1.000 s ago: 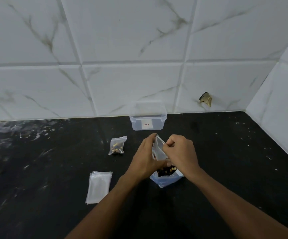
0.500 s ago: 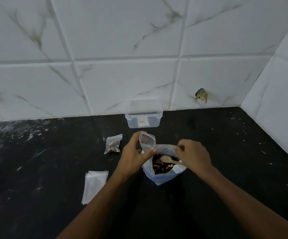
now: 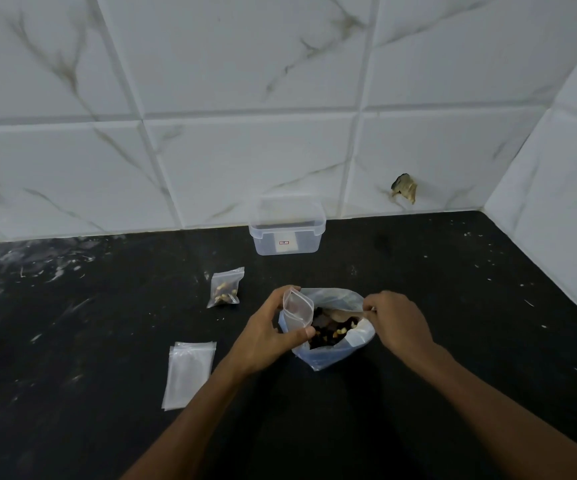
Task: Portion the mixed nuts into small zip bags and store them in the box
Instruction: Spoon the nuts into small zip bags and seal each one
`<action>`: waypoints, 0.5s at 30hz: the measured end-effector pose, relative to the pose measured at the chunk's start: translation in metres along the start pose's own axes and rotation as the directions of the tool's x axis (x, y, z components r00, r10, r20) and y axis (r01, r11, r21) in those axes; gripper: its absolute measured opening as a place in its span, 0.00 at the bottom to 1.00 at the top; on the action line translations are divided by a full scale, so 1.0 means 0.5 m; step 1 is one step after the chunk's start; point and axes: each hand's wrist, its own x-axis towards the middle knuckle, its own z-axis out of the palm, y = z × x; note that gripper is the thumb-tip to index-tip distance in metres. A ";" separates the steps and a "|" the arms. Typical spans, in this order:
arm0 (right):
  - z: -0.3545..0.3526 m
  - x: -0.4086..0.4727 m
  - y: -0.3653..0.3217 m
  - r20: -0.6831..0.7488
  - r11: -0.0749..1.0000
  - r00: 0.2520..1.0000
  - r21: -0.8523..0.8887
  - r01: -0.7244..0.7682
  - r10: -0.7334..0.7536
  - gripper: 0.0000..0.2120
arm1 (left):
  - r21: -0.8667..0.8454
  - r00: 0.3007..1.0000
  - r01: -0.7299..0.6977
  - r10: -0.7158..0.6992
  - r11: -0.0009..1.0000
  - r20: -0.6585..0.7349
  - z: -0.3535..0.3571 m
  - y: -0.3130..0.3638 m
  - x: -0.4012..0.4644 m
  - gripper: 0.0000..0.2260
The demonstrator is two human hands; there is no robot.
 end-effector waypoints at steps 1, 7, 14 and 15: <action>-0.006 0.002 0.000 -0.018 0.998 0.999 -0.054 0.032 -0.033 0.04 | -0.008 1.000 0.007 -0.007 1.000 0.014 0.000 -0.003 0.001 0.28; -0.001 0.017 0.001 0.065 1.000 0.998 -0.005 -0.001 0.002 0.06 | -0.005 0.997 0.032 -0.032 0.999 0.068 0.009 -0.010 0.008 0.28; 0.035 0.012 -0.014 0.146 0.962 0.988 0.256 -0.097 0.061 0.07 | 0.000 0.997 0.052 -0.051 0.999 0.066 0.014 -0.019 0.010 0.27; 0.037 0.011 -0.019 0.164 0.950 0.984 0.288 -0.118 0.072 0.07 | 0.000 0.996 0.051 -0.050 0.999 0.069 0.016 -0.018 0.010 0.27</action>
